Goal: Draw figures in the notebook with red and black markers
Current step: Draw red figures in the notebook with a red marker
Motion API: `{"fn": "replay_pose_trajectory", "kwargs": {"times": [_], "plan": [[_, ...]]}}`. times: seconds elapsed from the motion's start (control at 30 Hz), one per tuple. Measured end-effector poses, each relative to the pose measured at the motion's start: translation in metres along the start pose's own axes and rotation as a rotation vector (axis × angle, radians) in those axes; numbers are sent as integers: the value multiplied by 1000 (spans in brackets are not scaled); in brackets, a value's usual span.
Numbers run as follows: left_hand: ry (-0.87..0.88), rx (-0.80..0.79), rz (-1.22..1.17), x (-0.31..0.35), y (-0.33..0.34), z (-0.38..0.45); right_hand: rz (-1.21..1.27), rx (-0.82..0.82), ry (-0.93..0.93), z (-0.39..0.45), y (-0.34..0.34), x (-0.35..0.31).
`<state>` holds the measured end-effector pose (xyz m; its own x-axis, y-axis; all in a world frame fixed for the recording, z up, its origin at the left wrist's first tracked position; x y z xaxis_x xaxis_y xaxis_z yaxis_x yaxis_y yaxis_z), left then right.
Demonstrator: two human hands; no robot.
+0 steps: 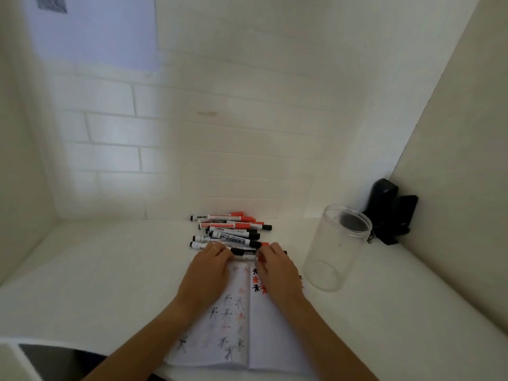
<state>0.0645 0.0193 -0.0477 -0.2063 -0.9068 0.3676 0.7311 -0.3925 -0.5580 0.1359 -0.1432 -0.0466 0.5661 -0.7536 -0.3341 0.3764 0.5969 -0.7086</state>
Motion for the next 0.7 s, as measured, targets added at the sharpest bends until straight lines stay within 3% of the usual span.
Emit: {"fn": "replay_pose_trajectory", "kwargs": {"times": [0.17, 0.43, 0.57, 0.7], "plan": [[-18, 16, -26, -2, -1, 2, -21, 69, -50, -1, 5, 0], [-10, 67, -49, 11, -23, 13, -53, 24, -127, 0, -10, 7], [-18, -11, -145, 28, -22, 25, 190, 104, 29, -3, -35, 8], [50, -185, -256, 51, 1, 18, 660, 85, 310, -20, -46, -7]]}}
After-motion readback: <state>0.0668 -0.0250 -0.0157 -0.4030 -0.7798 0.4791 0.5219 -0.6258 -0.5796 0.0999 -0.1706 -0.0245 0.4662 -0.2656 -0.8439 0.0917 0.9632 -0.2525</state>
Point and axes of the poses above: each hand's wrist, its own z-axis towards the middle knuckle, its own y-axis out of the palm, x = y × z, the point moved 6 cm from there along z, towards the middle knuckle, and after that the axes turned 15 degrees about x, right-handed, at the moved point
